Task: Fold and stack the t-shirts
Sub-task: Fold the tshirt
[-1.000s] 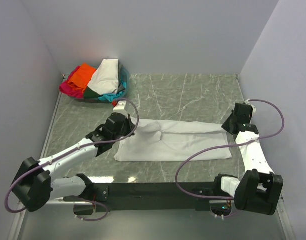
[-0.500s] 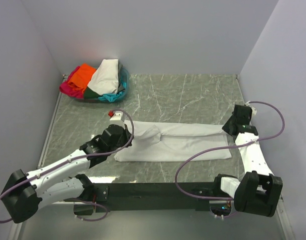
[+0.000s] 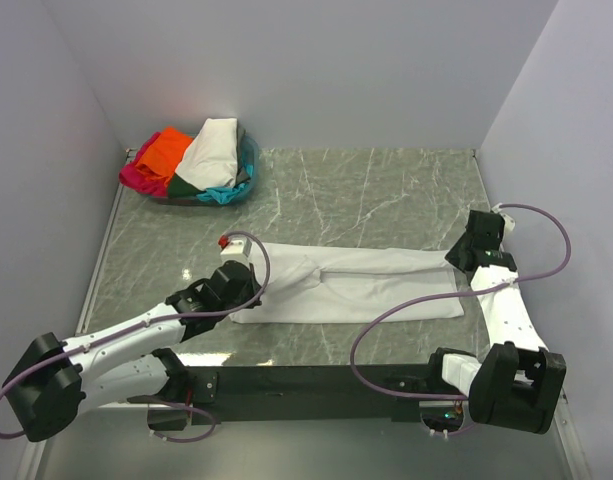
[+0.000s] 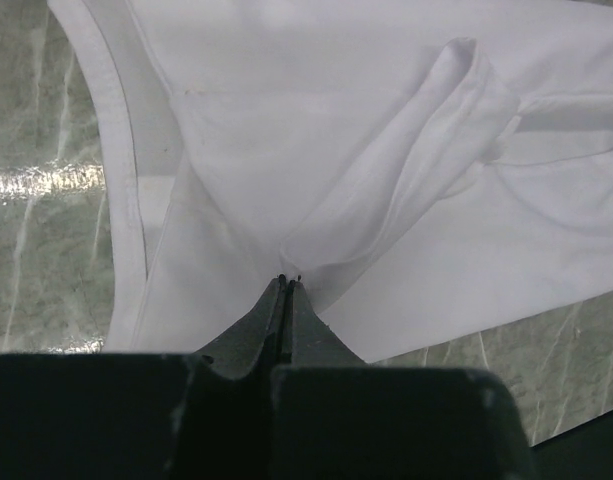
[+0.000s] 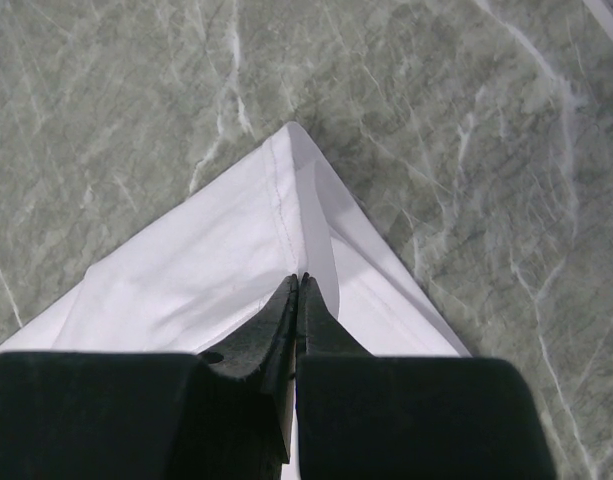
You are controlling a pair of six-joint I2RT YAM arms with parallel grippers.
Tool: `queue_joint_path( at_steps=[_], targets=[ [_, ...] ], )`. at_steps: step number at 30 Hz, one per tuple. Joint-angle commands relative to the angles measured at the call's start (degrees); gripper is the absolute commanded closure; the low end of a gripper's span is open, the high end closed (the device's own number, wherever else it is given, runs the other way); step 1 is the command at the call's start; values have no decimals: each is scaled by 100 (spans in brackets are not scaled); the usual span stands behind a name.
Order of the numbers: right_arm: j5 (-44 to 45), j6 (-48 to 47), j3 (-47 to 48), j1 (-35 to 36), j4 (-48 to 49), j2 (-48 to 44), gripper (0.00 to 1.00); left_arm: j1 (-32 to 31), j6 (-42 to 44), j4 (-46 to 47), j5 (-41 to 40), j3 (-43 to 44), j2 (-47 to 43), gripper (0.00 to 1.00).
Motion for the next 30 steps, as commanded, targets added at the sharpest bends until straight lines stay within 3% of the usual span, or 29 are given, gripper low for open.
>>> queue_joint_path(
  at_steps=[1,5,8,9,12,15,18,23,24,30],
  targets=[
    [272,73,-102,2,33,-115,100,-52,-179,46,-185,-44,93,100],
    [491,205,-216,-7,16,-229,100,-113,-171,-34,-125,-88,-3,96],
    [702,328,-382,2,33,-387,100,-166,-161,-78,60,-193,-231,70],
    [772,346,-418,-7,24,-448,95,-175,-144,-78,173,-219,-302,53],
    [861,433,-383,2,-72,-598,59,-175,-170,-148,323,-334,-601,33],
    [949,451,-322,19,-195,-895,41,-184,-188,-201,394,-317,-917,24],
    [1037,460,-243,194,-248,-1441,33,-184,-118,-35,280,-202,-997,18],
    [-428,460,-312,870,374,-2092,33,-149,137,291,-132,245,-15,13],
    [-605,486,-382,1307,715,-2066,33,-114,172,309,-185,351,205,12],
    [-1150,592,-251,2777,1816,-759,35,483,365,783,279,774,1121,12]
  ],
)
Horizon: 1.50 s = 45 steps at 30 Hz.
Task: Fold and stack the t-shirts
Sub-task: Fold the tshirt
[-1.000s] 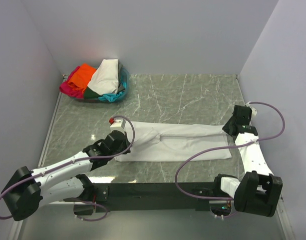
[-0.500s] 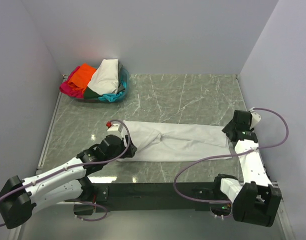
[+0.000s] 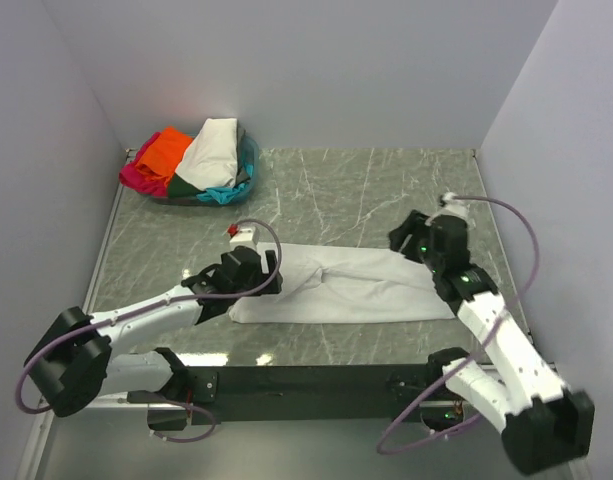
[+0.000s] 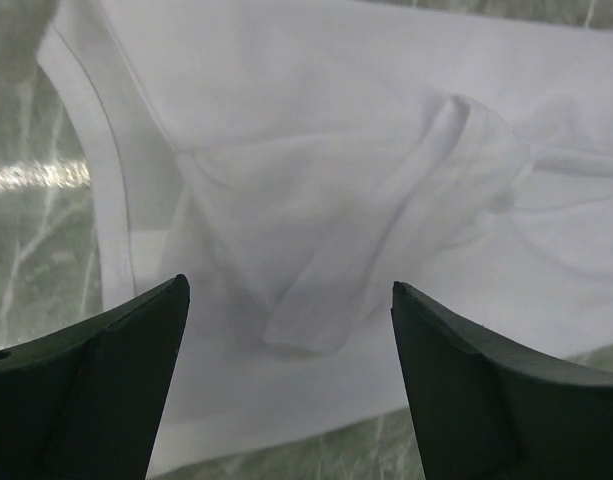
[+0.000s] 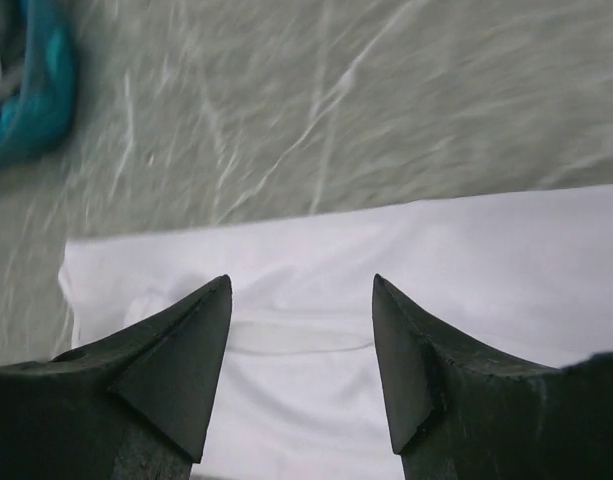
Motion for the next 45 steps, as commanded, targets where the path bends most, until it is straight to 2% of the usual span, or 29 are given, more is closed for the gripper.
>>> queue_joint_path(
  at_steps=[1,4,6,10,14,22,28,31,34,35,37,38,39,41,45],
  targets=[
    [-701,78,168,900,993,882,36,405,245,743,321,277,128,12],
    [-1211,61,344,1410,1643,1655,36,870,316,1008,743,383,339,12],
    [-1491,8,607,1632,1958,2253,36,959,342,1140,867,470,506,12],
    [-1624,-220,1205,2019,2102,3411,36,1196,351,1202,1095,576,1129,13],
    [-1809,-361,1793,2282,2137,4116,37,1285,316,1387,1210,480,1385,14],
    [-2433,-493,2111,2432,2330,5014,38,1399,360,1492,1315,453,1764,14],
    [-2337,-607,2164,2573,2181,5269,41,1452,395,1466,1298,401,1755,14],
    [-2416,-616,2076,2591,2172,5243,47,1487,413,1440,1272,365,1703,14],
    [-2468,-660,2015,2652,2093,5164,58,1539,430,1413,1254,348,1676,14],
    [-2469,-660,1971,2687,2049,5112,68,1557,430,1396,1254,339,1667,14],
    [-2434,-669,1909,2731,2040,5041,81,1592,448,1387,1254,330,1659,14],
    [-2372,-669,1831,2757,2031,4954,93,1610,448,1387,1263,330,1650,14],
    [-2346,-651,1786,2792,2023,4910,96,1627,448,1387,1263,313,1641,14],
    [-2197,-634,1646,2854,1996,4743,100,1663,457,1378,1271,304,1623,14],
    [-1968,-520,1303,2951,2022,4374,100,1715,474,1369,1289,286,1597,14]
  ],
)
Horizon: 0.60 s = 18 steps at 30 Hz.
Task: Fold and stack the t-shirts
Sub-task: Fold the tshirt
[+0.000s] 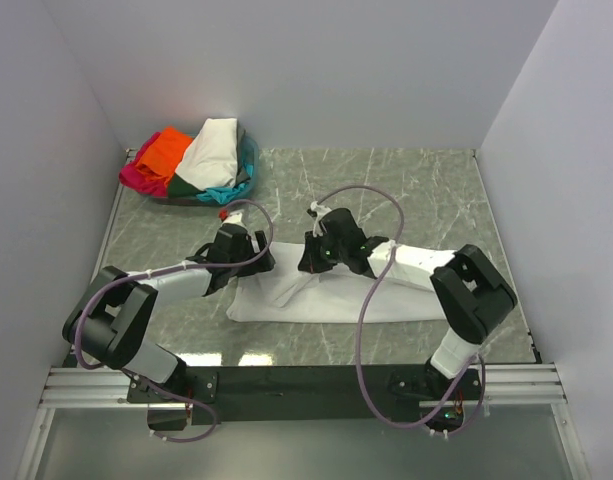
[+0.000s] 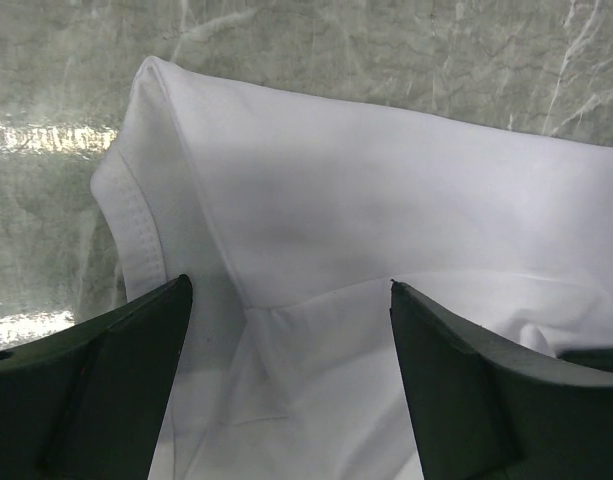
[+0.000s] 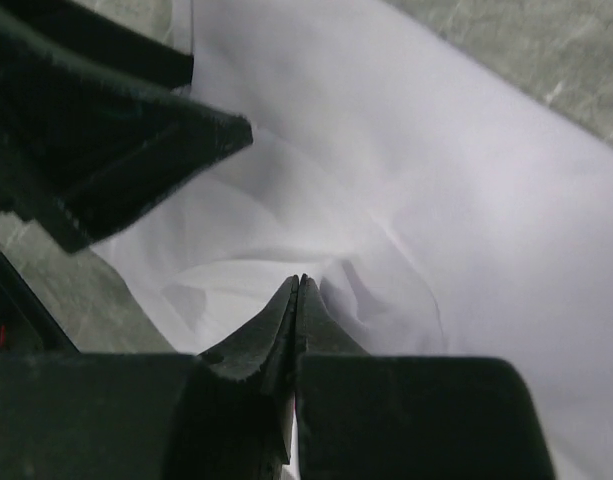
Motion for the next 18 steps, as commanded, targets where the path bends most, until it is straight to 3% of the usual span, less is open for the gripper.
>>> queue_joint_path(
  at_steps=[1,9,18],
  targets=[
    [286,90,-288,129,71,-596,100,72,129,69,65,-83,-163,14],
    [514,336,-922,340,97,-1099,95,98,164,51,56,-30,-66,14],
    [1384,381,-1229,578,-237,-1186,70,116,261,-80,-14,154,-83,14]
  ],
)
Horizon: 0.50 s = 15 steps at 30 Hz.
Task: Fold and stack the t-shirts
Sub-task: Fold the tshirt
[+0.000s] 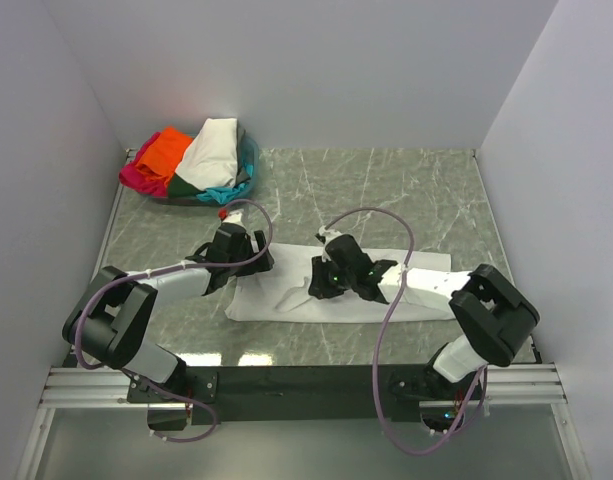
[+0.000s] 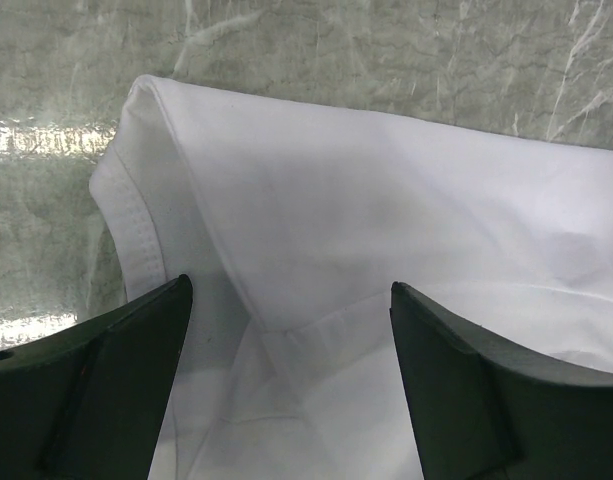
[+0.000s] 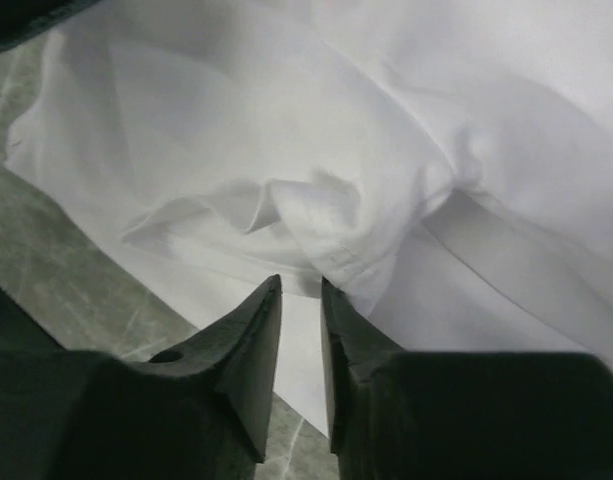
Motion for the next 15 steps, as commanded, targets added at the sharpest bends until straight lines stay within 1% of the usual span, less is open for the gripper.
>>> queue_joint_path(
  at_steps=[1,2,5,6,9,10,12,14,15],
  targets=[
    [622,0,-19,36,-121,-360,66,48,165,-113,-66,180,-92,14],
    [823,-9,-1,36,-304,-448,65,48,173,-140,-101,215,-92,14],
    [1034,-9,78,36,-463,-853,62,48,191,-271,-207,294,-127,14],
    [1027,-17,104,36,-473,-1054,61,39,165,-315,-242,303,-206,15],
    [939,-52,271,53,-482,-1284,61,-4,77,-404,-321,321,-469,16],
    [782,-79,393,53,-464,-1345,61,-39,59,-430,-348,312,-548,16],
    [641,-131,534,53,-455,-1311,61,-110,-19,-474,-383,312,-759,16],
    [422,-175,841,53,-438,-926,61,-320,-133,-430,-322,304,-900,15],
    [420,-184,843,53,-386,-924,61,-321,-178,-387,-321,286,-927,15]
  ],
)
